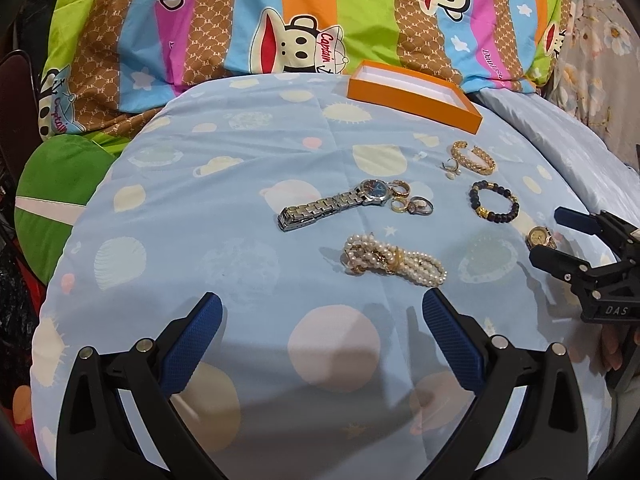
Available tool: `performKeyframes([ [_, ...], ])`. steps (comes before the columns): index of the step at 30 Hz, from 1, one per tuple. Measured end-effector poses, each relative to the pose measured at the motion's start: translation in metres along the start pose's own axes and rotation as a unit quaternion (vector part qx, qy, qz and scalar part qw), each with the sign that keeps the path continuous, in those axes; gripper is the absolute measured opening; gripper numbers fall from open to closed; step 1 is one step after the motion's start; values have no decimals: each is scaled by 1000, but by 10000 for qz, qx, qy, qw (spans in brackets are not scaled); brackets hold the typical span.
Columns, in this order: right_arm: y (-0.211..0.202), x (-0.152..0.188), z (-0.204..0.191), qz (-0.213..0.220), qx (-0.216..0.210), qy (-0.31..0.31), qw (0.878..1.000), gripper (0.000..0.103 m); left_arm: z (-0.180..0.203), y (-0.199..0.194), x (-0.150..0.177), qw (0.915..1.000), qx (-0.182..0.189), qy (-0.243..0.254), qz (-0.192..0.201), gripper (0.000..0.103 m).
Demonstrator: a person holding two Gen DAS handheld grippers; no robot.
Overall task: Organize jewelry
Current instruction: 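Grasp the gold watch with the right gripper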
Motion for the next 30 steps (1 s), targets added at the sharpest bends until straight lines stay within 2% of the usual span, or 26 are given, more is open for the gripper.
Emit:
performKeyframes([
  [2, 6, 0, 1, -161, -106, 54, 9998, 62, 0, 1, 0, 10000, 12, -1, -17, 98],
  [4, 9, 0, 0, -210, -111, 64, 9997, 57, 0, 1, 0, 10000, 20, 3, -23, 98],
  [5, 8, 0, -1, -199, -123, 55, 9997, 50, 1, 1, 0, 10000, 22, 8, -23, 98],
  [7, 12, 0, 0, -211, -73, 89, 9997, 42, 1, 1, 0, 10000, 29, 10, -25, 98],
  [11, 7, 8, -1, -170, -128, 481, 9986, 21, 2, 2, 0, 10000, 58, 4, -48, 98],
  [21, -12, 26, -33, -5, 161, 1094, 9939, 19, 6, 3, -2, 9999, 101, 68, -59, 98],
  [27, -12, 27, -33, 5, 155, 1226, 9923, 19, 13, 2, -24, 9996, 234, 146, 82, 98],
  [29, -12, 27, -31, 6, 126, 1260, 9919, 19, 16, 11, -31, 9995, 281, 164, 8, 97],
  [30, -13, 27, -32, 7, 127, 1259, 9920, 19, 17, 17, -34, 9994, 293, 164, -47, 93],
])
Point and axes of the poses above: each gripper's, at about its wrist camera, not at the fingertips, and y roughly the way its jaws point, z to its right, x to its underside, the point moved 2 cm from there along y, roughly the way its jaws point, and after that the axes turned 2 degrees about -z, right-handed, at the moved point
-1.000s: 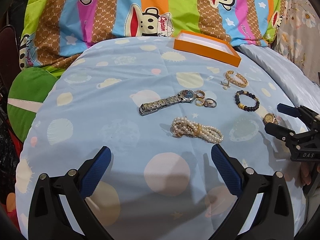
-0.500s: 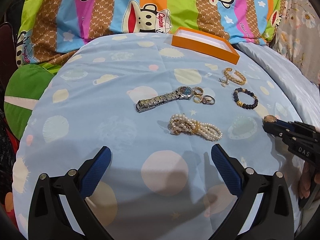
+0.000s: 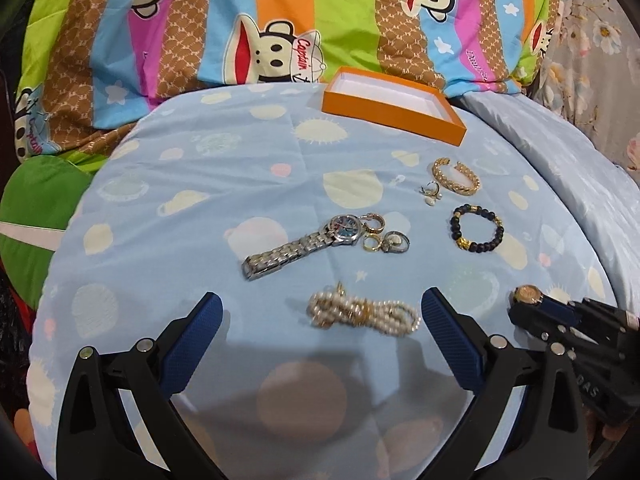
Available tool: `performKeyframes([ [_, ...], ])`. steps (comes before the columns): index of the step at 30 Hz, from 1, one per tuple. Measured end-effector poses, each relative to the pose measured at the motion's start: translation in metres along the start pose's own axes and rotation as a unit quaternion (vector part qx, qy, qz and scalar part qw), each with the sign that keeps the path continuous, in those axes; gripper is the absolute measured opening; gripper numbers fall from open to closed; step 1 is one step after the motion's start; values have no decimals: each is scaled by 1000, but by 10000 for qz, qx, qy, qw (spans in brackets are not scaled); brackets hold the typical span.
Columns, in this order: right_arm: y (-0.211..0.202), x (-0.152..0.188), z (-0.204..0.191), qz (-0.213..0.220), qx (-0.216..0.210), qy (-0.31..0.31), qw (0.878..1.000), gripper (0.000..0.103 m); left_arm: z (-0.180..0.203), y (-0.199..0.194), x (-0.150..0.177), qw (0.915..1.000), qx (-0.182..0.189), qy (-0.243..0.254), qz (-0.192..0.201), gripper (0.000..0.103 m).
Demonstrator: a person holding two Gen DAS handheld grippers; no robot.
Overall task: Organize jewelry
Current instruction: 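Grasp the gold watch with the right gripper, then grasp the pearl bracelet with the left gripper while the right gripper carries the gold watch to the box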
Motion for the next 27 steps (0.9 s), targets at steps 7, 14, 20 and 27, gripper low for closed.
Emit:
performKeyframes([
  [7, -1, 0, 0, -1, -43, 37, 10000, 20, 11, 13, 6, 9995, 127, 258, -140, 46],
  [14, -4, 0, -1, 60, 6, 40, 10000, 19, 20, -3, 9, 9982, 272, 516, 163, 22],
  [20, -5, 0, 0, 89, 25, 90, 9999, 19, 16, -9, 14, 9976, 441, 516, 104, 22],
  [27, -6, 1, 1, 110, 21, 132, 9998, 19, -1, -20, 17, 9981, 491, 323, 211, 21],
])
Point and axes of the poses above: each gripper's, at about its wrist camera, not at the fingertips, and y roughly the way its jaws point, z to its right, x to its underside, the point moved 2 cm from there along y, roughly the way its jaws point, and after that the axes turned 2 degrees about -z, right-handed, at the moved point
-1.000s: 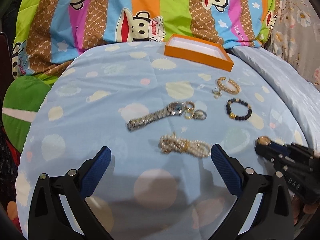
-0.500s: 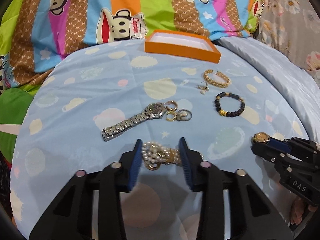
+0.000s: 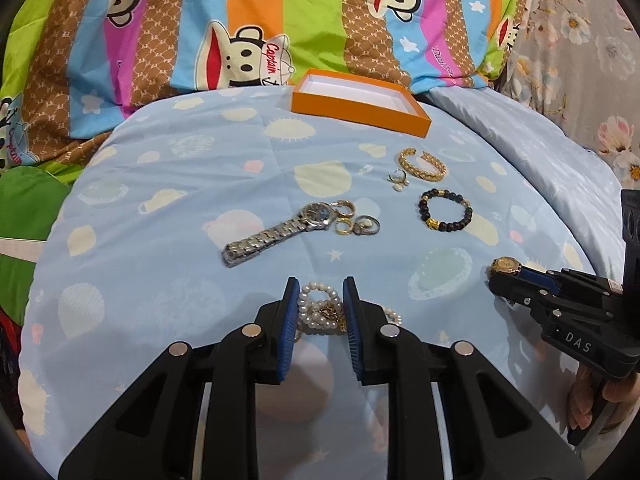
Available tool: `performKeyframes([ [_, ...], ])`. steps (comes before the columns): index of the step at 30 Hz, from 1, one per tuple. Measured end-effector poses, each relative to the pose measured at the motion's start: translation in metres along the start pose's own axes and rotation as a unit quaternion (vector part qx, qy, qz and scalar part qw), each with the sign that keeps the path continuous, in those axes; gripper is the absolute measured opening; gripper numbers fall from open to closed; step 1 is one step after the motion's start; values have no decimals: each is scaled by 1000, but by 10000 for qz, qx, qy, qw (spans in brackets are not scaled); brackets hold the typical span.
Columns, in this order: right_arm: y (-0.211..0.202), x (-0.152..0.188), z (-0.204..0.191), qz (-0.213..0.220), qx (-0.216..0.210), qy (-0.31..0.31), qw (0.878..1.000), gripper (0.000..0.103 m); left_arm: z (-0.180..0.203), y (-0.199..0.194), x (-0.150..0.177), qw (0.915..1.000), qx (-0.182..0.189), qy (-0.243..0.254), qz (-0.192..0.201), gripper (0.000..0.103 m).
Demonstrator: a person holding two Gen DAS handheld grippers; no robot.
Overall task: Organize jewelry
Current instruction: 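Grasp the pearl bracelet with the left gripper while the right gripper carries the gold watch to the box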
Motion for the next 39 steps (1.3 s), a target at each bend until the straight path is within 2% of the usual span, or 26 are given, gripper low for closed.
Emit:
performKeyframes([
  [5, -7, -1, 1, 160, -24, 41, 9999, 19, -5, -13, -8, 9999, 106, -85, 97, 21],
  [10, -21, -21, 1, 340, -41, 11, 9994, 19, 4, -32, -33, 9991, 178, 253, 280, 21],
  [16, -32, -78, 9, 609, -34, -25, 9981, 19, 13, -38, -95, 9958, 298, 605, 614, 21],
  [20, -27, -130, 19, 784, 141, -134, 9967, 19, 22, -30, -143, 9917, 163, 839, 958, 21],
  [25, 3, -197, 41, 872, 218, -34, 9959, 19, 31, 9, -208, 9893, 263, 915, 1108, 21],
  [30, 54, -258, 67, 907, 265, 146, 9954, 19, 32, 81, -270, 9913, 287, 867, 952, 21],
  [36, 118, -305, 96, 888, 394, 267, 9949, 19, 25, 175, -313, 9952, 119, 836, 500, 21],
  [39, 143, -318, 109, 824, 465, 295, 9951, 19, 22, 209, -322, 9960, 55, 808, 375, 21],
])
Point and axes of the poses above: each gripper's, at about its wrist camera, not at the fingertips, and y roughly the way its jaws point, z to its right, x to its underside, the point moved 2 cm from there along y, roughly the way its jaws point, and after that the axes turned 2 degrees about -z, right-handed, at the moved point
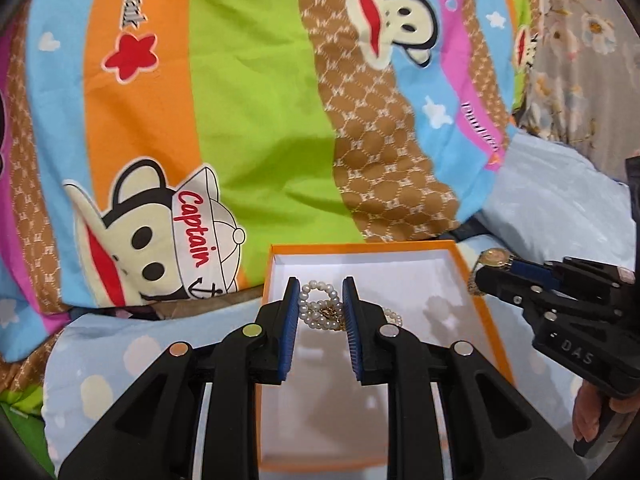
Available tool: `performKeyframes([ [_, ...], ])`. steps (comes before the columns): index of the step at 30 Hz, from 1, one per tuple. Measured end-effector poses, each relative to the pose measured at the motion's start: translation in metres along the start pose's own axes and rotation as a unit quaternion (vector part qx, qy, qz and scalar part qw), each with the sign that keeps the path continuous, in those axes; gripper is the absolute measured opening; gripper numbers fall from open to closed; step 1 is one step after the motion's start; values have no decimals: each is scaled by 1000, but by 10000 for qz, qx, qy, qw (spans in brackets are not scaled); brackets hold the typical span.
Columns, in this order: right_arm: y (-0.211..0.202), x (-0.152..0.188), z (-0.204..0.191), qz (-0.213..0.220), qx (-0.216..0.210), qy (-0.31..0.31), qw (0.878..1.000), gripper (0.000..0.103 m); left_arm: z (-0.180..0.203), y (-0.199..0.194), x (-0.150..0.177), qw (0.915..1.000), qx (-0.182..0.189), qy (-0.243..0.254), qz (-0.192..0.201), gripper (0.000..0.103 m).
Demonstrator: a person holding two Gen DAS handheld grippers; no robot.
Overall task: Organize jewelry
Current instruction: 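Grasp the pearl bracelet with the left gripper while the right gripper carries the gold watch to the box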
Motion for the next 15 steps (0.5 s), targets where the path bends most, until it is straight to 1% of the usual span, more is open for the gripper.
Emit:
performKeyframes([
  [4, 29, -3, 13, -202, 2, 95, 9998, 19, 0, 36, -4, 9999, -48, 42, -129, 21],
  [5, 35, -2, 14, -393, 33, 63, 9992, 19, 1, 42, -3, 9998, -81, 40, -155, 21],
  [7, 44, -2, 17, -468, 72, 22, 9989, 19, 0, 51, -3, 9997, -64, 23, -217, 22],
  [8, 46, -2, 17, -421, 15, -3, 9991, 20, -1, 54, -2, 9997, -66, -19, -246, 24],
  [9, 47, -2, 17, -388, 45, -21, 9992, 21, -3, 57, -3, 9996, -30, -72, -271, 24],
  [10, 44, -2, 16, -294, 81, -34, 9995, 23, -4, 57, -2, 9996, -49, -120, -269, 32],
  [11, 41, -2, 15, -203, 90, -69, 9997, 30, -7, 56, -2, 9995, -107, -169, -243, 39],
  [12, 35, -2, 15, -71, 106, -107, 9999, 32, -8, 54, -2, 9996, -125, -205, -174, 51],
  [13, 29, -3, 15, 59, 128, -113, 9998, 35, -11, 49, -2, 9995, -166, -249, -61, 55],
  [15, 15, -2, 16, 201, 44, -47, 9998, 35, -17, 42, -2, 9993, -186, -317, 20, 55],
])
Point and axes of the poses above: each gripper's, at about its wrist camera, not at the fingertips, and y roughly the way its jaws point, z to its right, x to its underside, the point moved 2 cm from there along y, roughly the way its jaws point, and after that the axes turned 2 degrees about -z, right-handed, at the moved point
